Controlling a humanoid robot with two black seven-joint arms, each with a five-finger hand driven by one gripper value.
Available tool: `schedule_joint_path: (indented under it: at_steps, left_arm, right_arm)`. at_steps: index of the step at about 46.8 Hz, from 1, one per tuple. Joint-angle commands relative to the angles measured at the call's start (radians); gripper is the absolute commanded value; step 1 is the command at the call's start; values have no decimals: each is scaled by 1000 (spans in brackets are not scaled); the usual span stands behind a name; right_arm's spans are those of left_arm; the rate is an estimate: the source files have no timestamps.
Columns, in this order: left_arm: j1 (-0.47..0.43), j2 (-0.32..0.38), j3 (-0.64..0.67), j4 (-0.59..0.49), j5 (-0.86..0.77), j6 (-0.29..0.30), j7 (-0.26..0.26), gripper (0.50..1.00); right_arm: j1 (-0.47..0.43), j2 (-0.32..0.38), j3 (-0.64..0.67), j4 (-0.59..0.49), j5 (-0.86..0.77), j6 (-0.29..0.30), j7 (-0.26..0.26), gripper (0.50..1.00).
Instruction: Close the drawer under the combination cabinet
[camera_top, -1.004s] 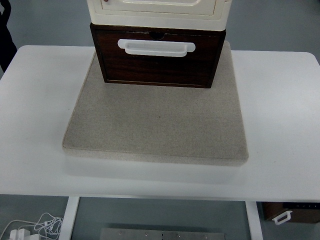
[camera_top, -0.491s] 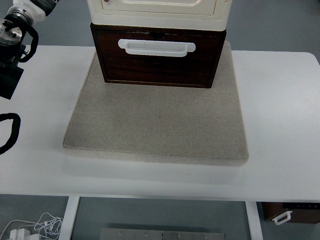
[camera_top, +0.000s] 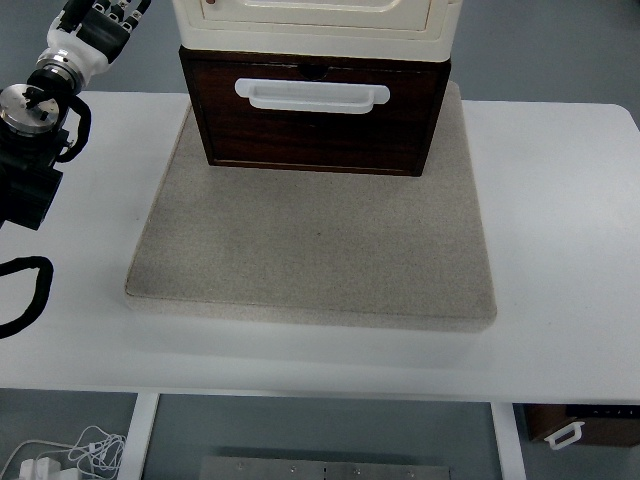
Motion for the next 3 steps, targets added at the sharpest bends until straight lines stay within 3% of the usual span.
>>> schedule_joint_path:
  at_steps: [1, 3]
  left_arm:
    - [1, -8, 0, 5, 0, -3, -1, 996]
    - [1, -10, 0, 5, 0, -1, -1, 996]
  right_arm:
    - [1, 0, 0, -1, 0, 0, 0, 952]
    - [1, 0, 0, 1, 0, 0, 0, 952]
